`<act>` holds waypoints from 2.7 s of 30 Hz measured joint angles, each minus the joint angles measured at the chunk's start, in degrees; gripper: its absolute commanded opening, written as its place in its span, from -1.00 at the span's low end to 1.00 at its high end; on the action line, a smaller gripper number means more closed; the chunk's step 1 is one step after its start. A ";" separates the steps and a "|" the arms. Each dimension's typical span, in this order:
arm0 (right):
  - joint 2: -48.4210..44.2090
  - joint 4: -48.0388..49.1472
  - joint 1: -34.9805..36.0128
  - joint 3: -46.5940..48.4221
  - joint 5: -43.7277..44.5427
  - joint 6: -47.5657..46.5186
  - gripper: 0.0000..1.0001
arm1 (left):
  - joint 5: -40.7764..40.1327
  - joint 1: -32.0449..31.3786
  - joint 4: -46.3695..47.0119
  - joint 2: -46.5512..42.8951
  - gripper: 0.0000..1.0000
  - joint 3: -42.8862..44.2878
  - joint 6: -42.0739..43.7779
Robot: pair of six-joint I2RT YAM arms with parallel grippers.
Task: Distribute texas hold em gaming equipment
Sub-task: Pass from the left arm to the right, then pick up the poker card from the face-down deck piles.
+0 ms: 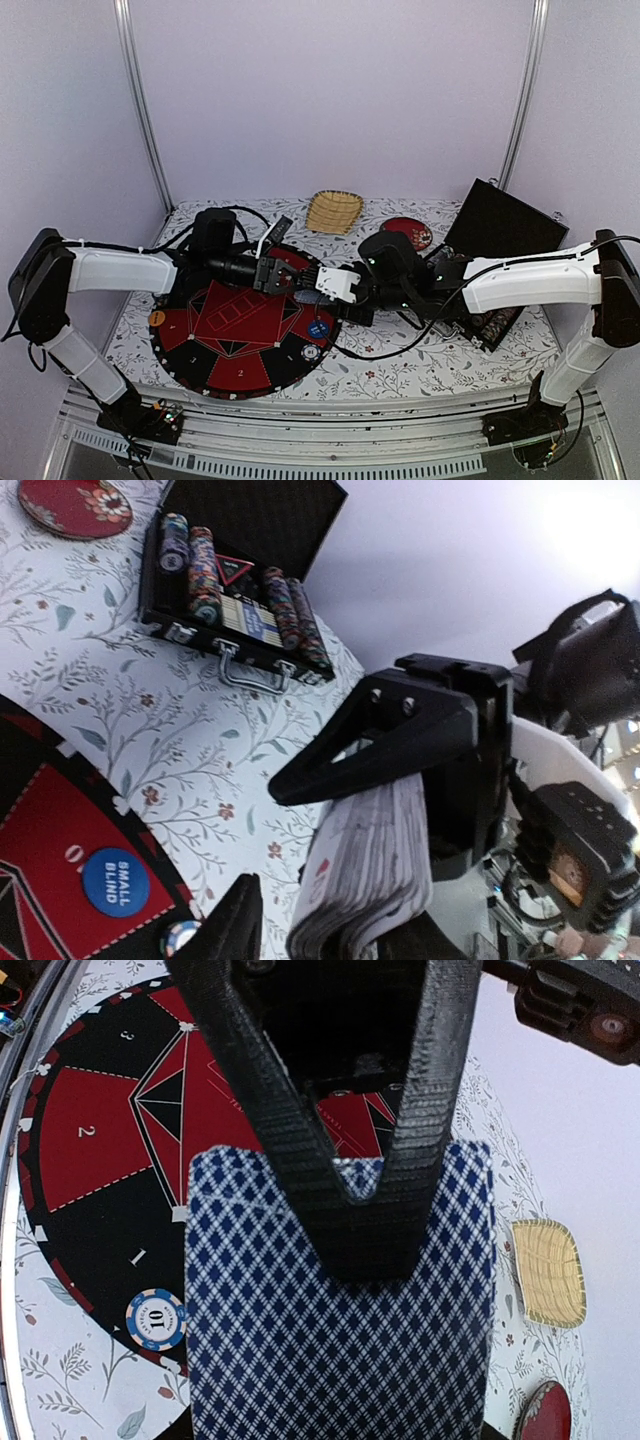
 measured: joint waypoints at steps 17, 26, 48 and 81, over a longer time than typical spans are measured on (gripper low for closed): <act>0.04 -4.13 -0.44 0.81 1.88 1.27 -0.10 | -15.19 -1.40 -21.35 -1.31 -0.24 7.02 12.72; 0.04 -3.82 -0.44 0.81 1.38 1.46 -0.13 | -13.07 -1.18 -21.46 -2.01 -0.37 7.02 13.46; 0.02 -2.71 -0.96 0.81 -0.83 1.88 -0.17 | -9.44 -0.48 -22.03 -4.92 -0.20 7.02 14.40; 0.02 -0.66 -3.41 -0.17 -6.16 5.31 -0.22 | -7.69 0.33 -23.17 -6.67 -1.00 6.34 14.05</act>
